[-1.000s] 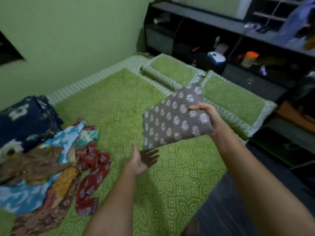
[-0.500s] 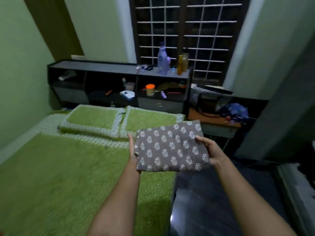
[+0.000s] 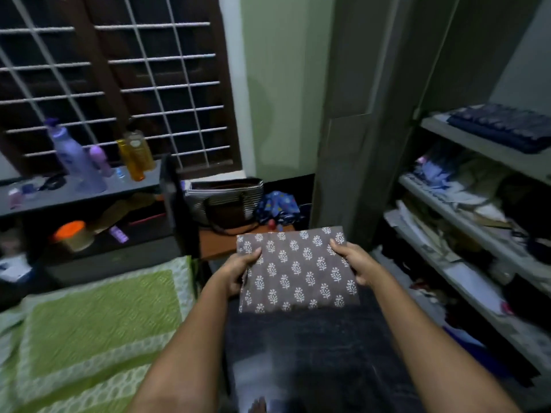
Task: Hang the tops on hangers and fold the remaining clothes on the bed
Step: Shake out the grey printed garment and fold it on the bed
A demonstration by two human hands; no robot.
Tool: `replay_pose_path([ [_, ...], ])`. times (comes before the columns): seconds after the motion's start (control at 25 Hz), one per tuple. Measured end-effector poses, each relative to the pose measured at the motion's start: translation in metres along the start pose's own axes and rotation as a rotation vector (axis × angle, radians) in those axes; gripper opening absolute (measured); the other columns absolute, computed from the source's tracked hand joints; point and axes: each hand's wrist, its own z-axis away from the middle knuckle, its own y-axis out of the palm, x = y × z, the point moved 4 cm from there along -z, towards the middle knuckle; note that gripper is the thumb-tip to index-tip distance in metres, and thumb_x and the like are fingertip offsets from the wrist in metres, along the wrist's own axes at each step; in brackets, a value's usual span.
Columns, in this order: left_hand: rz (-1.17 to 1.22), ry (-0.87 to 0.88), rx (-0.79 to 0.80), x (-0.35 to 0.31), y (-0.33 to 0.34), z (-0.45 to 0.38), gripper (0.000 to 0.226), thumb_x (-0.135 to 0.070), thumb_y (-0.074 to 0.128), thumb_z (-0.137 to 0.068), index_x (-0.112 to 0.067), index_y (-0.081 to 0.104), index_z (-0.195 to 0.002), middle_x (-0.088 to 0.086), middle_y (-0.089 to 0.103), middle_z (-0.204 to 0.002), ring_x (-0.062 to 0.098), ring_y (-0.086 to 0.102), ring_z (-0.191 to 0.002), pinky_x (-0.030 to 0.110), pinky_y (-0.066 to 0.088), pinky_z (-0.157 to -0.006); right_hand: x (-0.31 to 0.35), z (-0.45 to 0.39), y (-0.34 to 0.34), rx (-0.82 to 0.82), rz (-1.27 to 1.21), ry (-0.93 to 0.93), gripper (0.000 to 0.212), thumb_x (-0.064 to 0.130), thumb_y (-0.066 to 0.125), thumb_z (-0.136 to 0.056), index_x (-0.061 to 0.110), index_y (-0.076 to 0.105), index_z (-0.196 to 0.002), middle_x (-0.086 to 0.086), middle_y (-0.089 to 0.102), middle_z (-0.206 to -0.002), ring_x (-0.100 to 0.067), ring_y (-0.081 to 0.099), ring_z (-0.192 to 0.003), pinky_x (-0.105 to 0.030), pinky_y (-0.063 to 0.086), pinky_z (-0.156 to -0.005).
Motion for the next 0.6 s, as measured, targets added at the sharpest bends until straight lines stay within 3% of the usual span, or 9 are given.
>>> replay_pose_path([
  [0.16,-0.153,0.148,0.118,-0.066,0.055,-0.104,0.029,-0.007,0.056,-0.094,-0.005,0.054,-0.124,0.012,0.069,-0.096,0.024,0.068,-0.077,0.038,0.057,-0.068,0.030,-0.045,-0.051,-0.261,-0.022,-0.174,0.015,0.016,0.048,-0.100,0.008,0.057,-0.109,-0.007,0.070,-0.087,-0.014,0.070,-0.068,-0.029,0.057,-0.058],
  [0.24,-0.215,0.212,0.238,-0.101,0.095,-0.143,0.026,0.000,0.053,-0.094,-0.011,0.053,-0.117,0.011,0.069,-0.093,0.021,0.069,-0.070,0.037,0.058,-0.063,0.048,-0.057,-0.080,-0.387,-0.042,-0.240,0.019,0.014,0.047,-0.100,0.006,0.056,-0.115,-0.009,0.068,-0.095,-0.017,0.069,-0.075,-0.034,0.057,-0.069],
  [0.36,-0.296,0.243,0.414,-0.139,0.160,-0.190,0.022,-0.004,0.051,-0.096,-0.011,0.054,-0.116,0.010,0.070,-0.091,0.021,0.069,-0.070,0.040,0.058,-0.068,0.074,-0.057,-0.122,-0.597,-0.046,-0.315,0.027,0.015,0.048,-0.099,0.001,0.056,-0.120,-0.009,0.068,-0.100,-0.025,0.065,-0.087,-0.042,0.053,-0.084],
  [0.44,-0.307,0.237,0.464,-0.154,0.203,-0.211,0.018,-0.012,0.052,-0.097,-0.005,0.057,-0.114,0.010,0.071,-0.085,0.021,0.068,-0.067,0.037,0.058,-0.066,0.087,-0.052,-0.147,-0.773,-0.006,-0.402,0.024,0.015,0.049,-0.099,0.001,0.059,-0.116,-0.005,0.069,-0.094,-0.020,0.065,-0.082,-0.032,0.055,-0.077],
  [0.52,-0.345,0.212,0.490,-0.163,0.249,-0.230,0.018,-0.017,0.052,-0.098,-0.003,0.061,-0.104,0.012,0.070,-0.085,0.024,0.067,-0.069,0.040,0.056,-0.071,0.101,-0.046,-0.174,-0.969,0.093,-0.471,0.019,0.018,0.049,-0.099,0.009,0.063,-0.110,0.001,0.069,-0.093,-0.017,0.065,-0.084,-0.033,0.054,-0.077],
  [0.6,-0.374,0.230,0.533,-0.174,0.295,-0.246,0.016,-0.017,0.051,-0.099,-0.005,0.061,-0.101,0.012,0.069,-0.087,0.026,0.066,-0.074,0.041,0.054,-0.075,0.116,-0.045,-0.202,-1.109,0.213,-0.496,0.023,0.026,0.048,-0.100,0.017,0.063,-0.115,0.005,0.069,-0.103,-0.017,0.064,-0.097,-0.040,0.052,-0.086],
])
